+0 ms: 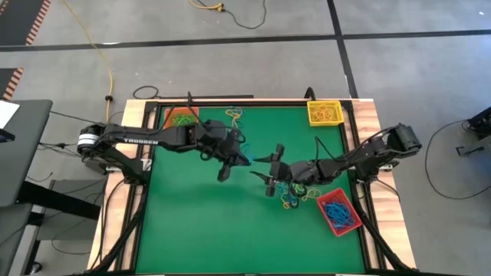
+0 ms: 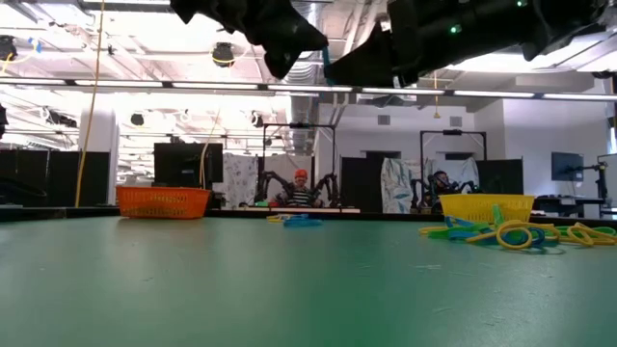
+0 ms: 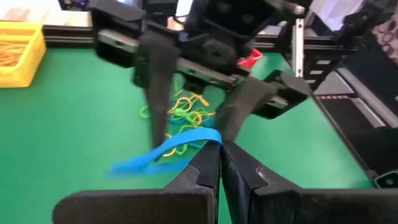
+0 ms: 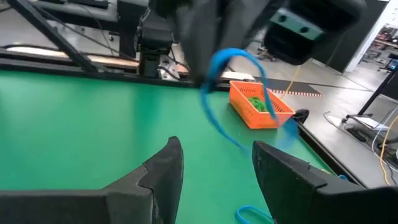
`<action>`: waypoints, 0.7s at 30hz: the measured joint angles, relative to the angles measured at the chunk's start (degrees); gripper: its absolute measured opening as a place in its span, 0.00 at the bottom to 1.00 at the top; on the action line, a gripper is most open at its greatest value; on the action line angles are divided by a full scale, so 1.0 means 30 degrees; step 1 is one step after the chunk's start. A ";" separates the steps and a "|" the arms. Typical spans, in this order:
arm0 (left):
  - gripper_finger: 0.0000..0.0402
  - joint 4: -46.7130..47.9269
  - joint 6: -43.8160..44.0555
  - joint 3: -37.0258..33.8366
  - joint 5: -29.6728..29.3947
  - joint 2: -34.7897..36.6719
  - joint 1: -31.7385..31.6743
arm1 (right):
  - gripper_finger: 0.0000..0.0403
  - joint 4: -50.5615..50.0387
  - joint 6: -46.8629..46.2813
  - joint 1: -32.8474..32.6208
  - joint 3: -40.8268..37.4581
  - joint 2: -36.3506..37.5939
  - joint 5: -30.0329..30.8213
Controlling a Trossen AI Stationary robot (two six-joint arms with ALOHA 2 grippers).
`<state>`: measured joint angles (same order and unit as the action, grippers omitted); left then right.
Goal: Sort rubber bands into baskets
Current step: Put the blue rubber band into the red bin
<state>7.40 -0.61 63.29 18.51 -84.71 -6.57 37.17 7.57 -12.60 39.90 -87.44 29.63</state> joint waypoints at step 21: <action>0.00 -0.1416 0.0216 -0.0015 0.0188 -0.1542 0.1063 | 0.18 0.0213 0.0221 -0.0087 -0.0022 -0.0015 -0.1552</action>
<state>3.16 0.04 63.24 19.07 -89.34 -3.38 37.81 8.24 -12.86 39.83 -87.48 24.97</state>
